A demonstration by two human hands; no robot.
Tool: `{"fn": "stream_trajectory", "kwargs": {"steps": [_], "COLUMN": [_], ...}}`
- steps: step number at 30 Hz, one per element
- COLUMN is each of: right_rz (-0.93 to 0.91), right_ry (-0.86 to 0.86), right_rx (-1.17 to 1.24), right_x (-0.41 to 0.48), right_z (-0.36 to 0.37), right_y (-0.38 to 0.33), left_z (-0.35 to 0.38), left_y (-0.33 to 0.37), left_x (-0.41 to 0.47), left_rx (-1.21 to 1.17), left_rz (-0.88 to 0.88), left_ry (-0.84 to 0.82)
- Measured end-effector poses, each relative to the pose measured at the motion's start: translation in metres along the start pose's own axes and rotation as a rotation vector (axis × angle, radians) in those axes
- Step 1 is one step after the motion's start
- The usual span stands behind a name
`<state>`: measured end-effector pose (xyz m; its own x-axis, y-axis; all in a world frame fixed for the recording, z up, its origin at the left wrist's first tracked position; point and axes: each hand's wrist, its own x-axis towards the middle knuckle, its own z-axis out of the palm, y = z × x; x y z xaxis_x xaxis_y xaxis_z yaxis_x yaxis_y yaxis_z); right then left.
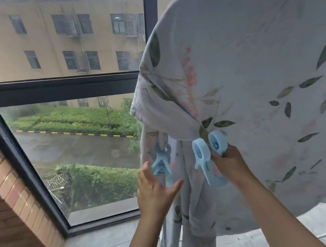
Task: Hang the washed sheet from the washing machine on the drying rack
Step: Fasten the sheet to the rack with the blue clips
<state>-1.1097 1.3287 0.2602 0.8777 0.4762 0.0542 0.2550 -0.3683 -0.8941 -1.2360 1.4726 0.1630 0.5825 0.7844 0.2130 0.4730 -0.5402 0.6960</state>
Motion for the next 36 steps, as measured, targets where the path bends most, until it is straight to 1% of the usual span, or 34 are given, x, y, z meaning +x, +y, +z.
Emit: {"fn": "stream_trajectory", "kwargs": {"steps": [5,12,18,22,23,25,28,31,33,35,36], "right_rz": [0.004,0.006,0.007,0.010,0.004,-0.004,-0.069,-0.179,-0.209,-0.198,-0.180], "right_ry": [-0.047,-0.114,-0.146,-0.132,-0.137,-0.161,-0.262,-0.402,-0.463,-0.438,-0.429], "right_rx": [0.008,0.055,0.123,0.143,0.149,0.142,0.099,0.050,0.093,0.161,0.249], "right_x": [-0.001,-0.011,-0.019,-0.024,-0.027,-0.033,-0.040,-0.050,-0.053,-0.054,-0.053], "right_z": [-0.002,0.000,0.029,0.060,0.068,0.088,0.121,0.153,0.172,0.186,0.191], "right_y": [0.002,-0.011,-0.028,-0.043,-0.047,-0.056,-0.071,-0.097,-0.113,-0.123,-0.127], "left_z": [0.003,-0.037,-0.080,-0.118,-0.128,-0.150,-0.181,-0.209,-0.227,-0.244,-0.251], "left_y": [0.019,0.026,0.011,-0.001,-0.008,-0.034,-0.075,-0.099,-0.107,-0.111,-0.111], "left_x": [-0.002,-0.001,0.007,0.022,0.024,0.028,0.037,0.050,0.060,0.068,0.071], "left_rx": [-0.037,-0.076,-0.073,-0.044,-0.035,-0.036,-0.057,-0.161,-0.299,-0.454,-0.536], "left_rz": [-0.091,0.049,0.187,0.271,0.265,0.196,0.073,0.025,0.028,0.036,0.043], "left_ry": [0.102,0.175,0.177,0.178,0.175,0.174,0.212,0.225,0.208,0.169,0.131]}}
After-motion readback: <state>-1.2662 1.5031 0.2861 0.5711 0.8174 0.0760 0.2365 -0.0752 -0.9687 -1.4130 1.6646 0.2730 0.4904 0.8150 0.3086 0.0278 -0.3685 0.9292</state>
